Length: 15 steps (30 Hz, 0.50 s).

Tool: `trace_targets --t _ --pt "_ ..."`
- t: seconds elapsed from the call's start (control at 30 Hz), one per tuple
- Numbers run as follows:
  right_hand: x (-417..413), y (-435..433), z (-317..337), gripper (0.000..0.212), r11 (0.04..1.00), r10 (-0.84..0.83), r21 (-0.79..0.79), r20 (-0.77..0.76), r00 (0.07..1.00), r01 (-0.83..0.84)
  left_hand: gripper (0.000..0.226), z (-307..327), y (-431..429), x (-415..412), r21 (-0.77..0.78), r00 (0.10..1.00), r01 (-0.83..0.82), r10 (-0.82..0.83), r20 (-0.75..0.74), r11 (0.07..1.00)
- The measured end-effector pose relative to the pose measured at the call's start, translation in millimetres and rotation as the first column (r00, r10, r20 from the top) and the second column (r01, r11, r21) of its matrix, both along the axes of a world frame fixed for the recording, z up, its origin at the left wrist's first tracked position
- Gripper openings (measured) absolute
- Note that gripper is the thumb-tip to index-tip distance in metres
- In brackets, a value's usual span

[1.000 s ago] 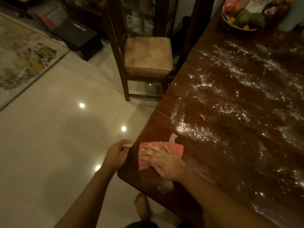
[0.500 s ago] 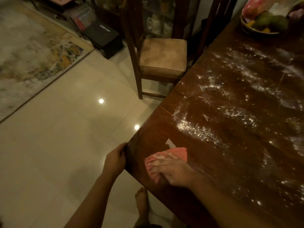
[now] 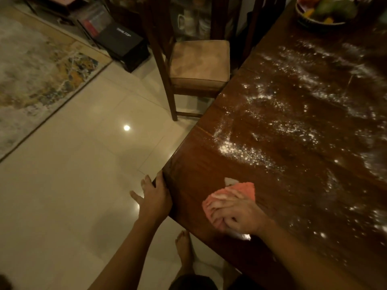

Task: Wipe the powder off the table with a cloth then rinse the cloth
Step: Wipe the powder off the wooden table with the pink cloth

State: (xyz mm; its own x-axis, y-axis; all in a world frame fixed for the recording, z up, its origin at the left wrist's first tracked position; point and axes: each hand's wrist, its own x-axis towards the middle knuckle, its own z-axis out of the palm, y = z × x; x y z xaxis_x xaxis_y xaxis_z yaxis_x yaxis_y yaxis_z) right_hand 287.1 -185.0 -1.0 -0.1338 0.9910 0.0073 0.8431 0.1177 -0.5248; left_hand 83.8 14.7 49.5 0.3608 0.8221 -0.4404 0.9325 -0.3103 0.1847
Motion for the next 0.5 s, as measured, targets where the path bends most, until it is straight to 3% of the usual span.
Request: trace_targets --t 0.03,0.1,0.17,0.23,0.3,0.37,0.4,0.43,0.5 --pt "2 -4 1 0.039 0.987 -0.162 -0.018 0.008 0.987 0.162 0.059 3 -6 5 0.013 0.999 0.029 -0.030 0.031 0.999" --pt "-12 1 10 0.049 0.849 -0.520 -0.081 0.052 0.853 0.522 0.068 8 -16 16 0.011 0.988 0.127 -0.128 0.089 0.992" --pt "-37 11 14 0.052 0.719 -0.683 -0.103 0.075 0.726 0.687 0.070 11 -24 31 -0.035 0.961 0.246 -0.239 0.139 0.969" --pt "-56 0 13 0.043 0.801 -0.589 -0.083 0.068 0.805 0.593 0.066 11 -31 47 -0.067 0.915 0.381 -0.366 0.170 0.922" --pt "-59 -36 12 0.040 0.937 -0.334 -0.079 0.086 0.938 0.341 0.060 10 -36 60 -0.057 0.853 0.511 -0.497 0.159 0.858" --pt "-46 -79 9 0.045 0.962 -0.251 -0.077 0.138 0.958 0.264 0.057 10 -40 71 -0.056 0.799 0.600 -0.594 0.094 0.798" --pt "-40 -97 9 0.048 0.939 -0.321 -0.069 0.184 0.929 0.338 0.057 10 -43 76 -0.066 0.777 0.630 -0.627 0.056 0.774" --pt "-39 -109 9 0.049 0.874 -0.452 -0.079 0.227 0.862 0.479 0.057 10 -47 80 -0.081 0.760 0.649 -0.649 0.029 0.757" --pt "-49 -113 18 0.050 0.588 -0.745 -0.148 0.284 0.604 0.795 0.062 9 -56 88 -0.107 0.728 0.682 -0.686 0.000 0.724"
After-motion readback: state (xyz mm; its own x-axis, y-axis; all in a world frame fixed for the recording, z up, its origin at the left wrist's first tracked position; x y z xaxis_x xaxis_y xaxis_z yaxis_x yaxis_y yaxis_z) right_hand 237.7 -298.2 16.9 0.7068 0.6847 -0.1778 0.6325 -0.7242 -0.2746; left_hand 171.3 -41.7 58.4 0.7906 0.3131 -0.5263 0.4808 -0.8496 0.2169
